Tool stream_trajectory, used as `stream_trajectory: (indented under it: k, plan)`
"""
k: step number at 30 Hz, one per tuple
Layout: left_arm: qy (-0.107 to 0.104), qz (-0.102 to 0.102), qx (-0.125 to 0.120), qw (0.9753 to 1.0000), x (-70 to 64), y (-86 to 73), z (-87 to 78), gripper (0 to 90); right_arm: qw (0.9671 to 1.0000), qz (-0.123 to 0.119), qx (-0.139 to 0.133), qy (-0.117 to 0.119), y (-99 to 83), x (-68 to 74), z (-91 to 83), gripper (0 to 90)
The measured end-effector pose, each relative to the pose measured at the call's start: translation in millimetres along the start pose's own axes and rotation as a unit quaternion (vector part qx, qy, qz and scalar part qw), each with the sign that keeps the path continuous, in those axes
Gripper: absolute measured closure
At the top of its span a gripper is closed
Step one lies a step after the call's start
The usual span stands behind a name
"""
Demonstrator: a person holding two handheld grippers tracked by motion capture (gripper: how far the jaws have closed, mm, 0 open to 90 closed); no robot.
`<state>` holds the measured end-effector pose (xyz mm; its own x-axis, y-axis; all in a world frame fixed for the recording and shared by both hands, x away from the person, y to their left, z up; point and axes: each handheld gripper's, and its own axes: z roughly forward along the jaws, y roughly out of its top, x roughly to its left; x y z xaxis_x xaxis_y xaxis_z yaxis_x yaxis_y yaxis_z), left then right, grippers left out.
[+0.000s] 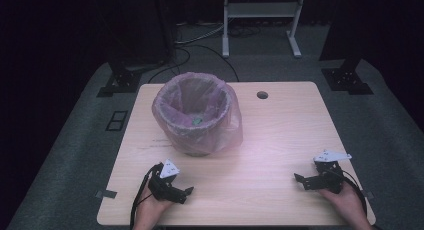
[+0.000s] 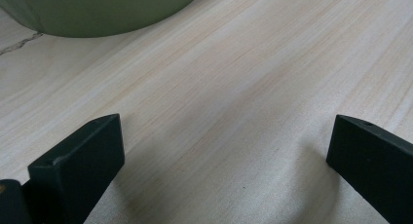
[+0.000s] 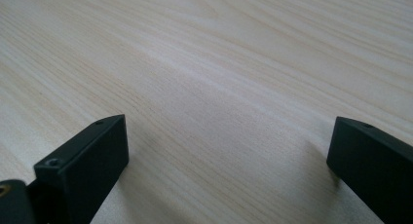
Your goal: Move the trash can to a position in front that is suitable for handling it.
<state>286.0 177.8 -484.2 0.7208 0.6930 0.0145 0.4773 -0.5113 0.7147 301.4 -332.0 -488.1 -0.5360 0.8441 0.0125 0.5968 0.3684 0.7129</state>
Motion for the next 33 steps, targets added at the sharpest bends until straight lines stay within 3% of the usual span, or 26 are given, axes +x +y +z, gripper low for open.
stream_trajectory:
  k: [10,14,22,33]
  plan:
    - [0.004,-0.007,-0.027,0.9996,2.9,2.2,-9.2,0.0,1.0000,-0.001,0.000,0.001,0.1,-0.1,0.1,0.4]
    - [0.003,-0.008,-0.028,0.9996,4.5,4.1,-13.1,0.0,1.0000,-0.001,0.000,0.001,0.1,-0.1,0.1,0.4]
    - [-0.010,-0.024,-0.038,0.9989,10.2,12.1,-27.4,0.0,1.0000,-0.001,0.000,0.001,0.1,-0.2,0.0,0.4]
    - [-0.011,-0.035,-0.066,0.9971,15.4,24.7,-50.2,0.0,1.0000,-0.002,0.001,0.001,0.1,-0.3,0.0,0.4]
